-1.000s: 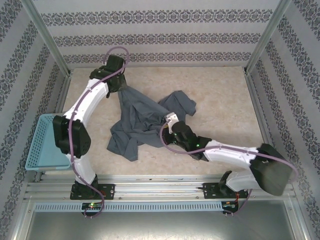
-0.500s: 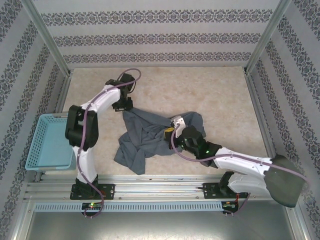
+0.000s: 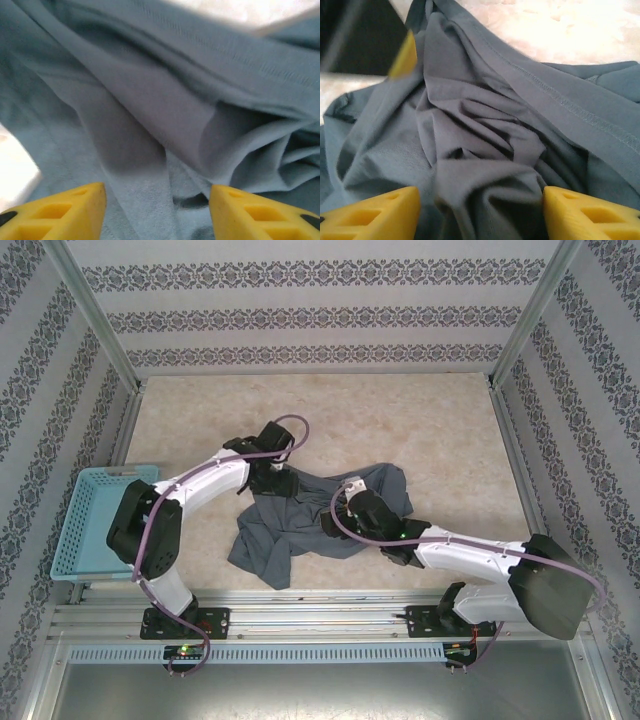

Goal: Fold the inside-out t-shirt

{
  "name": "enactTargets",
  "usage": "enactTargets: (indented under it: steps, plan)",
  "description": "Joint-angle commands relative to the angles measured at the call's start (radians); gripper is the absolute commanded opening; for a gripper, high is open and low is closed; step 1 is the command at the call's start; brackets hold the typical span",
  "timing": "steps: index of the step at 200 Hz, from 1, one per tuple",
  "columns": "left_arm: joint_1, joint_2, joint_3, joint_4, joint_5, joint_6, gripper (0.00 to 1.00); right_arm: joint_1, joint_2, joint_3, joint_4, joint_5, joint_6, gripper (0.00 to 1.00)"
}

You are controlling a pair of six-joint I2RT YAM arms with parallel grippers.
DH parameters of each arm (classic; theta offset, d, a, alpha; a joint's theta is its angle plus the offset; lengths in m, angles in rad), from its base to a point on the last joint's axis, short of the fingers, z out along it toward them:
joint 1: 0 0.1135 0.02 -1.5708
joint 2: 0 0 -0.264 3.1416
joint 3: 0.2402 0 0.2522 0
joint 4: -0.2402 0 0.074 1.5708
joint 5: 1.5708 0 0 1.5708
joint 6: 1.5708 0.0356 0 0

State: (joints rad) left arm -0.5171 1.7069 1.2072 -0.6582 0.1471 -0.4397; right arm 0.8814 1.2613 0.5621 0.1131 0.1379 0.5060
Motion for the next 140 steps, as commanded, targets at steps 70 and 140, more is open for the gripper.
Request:
enactTargets:
  steps: [70,140]
  plan:
    - [-0.097,0.081,-0.028,0.213,0.148,-0.06,0.66,-0.029,0.147,0.088,-0.056,-0.016,0.112,0.42]
    - [-0.095,0.102,0.058,0.158,0.046,-0.082,0.11,-0.004,0.062,0.038,-0.069,0.048,0.037,0.0]
